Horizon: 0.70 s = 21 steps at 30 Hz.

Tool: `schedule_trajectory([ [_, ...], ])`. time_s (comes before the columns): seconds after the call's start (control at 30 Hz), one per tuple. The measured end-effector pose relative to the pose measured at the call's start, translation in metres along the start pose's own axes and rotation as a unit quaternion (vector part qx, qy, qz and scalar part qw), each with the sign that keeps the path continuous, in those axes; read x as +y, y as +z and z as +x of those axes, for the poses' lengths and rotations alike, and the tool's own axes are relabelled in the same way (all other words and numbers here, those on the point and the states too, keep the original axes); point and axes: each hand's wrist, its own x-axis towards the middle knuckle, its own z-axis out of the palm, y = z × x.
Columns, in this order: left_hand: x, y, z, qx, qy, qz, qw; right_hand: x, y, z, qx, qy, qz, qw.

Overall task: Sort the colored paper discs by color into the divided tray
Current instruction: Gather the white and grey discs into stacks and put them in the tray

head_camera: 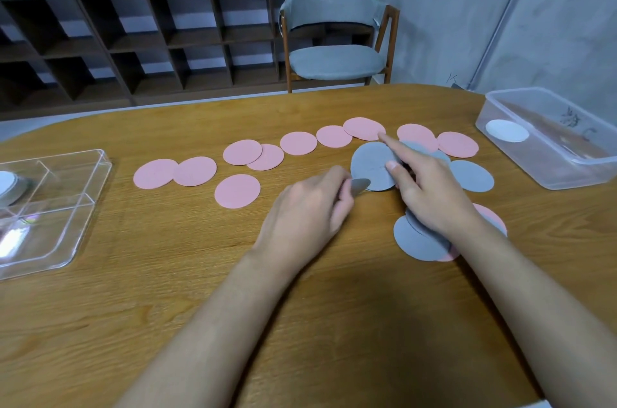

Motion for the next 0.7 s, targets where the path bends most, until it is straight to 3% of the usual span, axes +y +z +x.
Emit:
schedule_trajectory([
  [0.23, -0.003, 0.005, 0.002, 0.047, -0.11, -0.122, 0.985, -0.004, 0.002, -0.002, -0.034, 0.0, 0.021, 0.999],
  [0.43, -0.006, 0.007, 0.004, 0.055, -0.188, -0.163, 0.967, -0.009, 0.003, -0.005, -0.055, -0.012, 0.059, 0.997],
  [0.7, -0.005, 0.006, 0.005, 0.046, -0.224, -0.19, 0.955, -0.018, 0.001, -0.01, -0.093, -0.019, 0.051, 0.994],
])
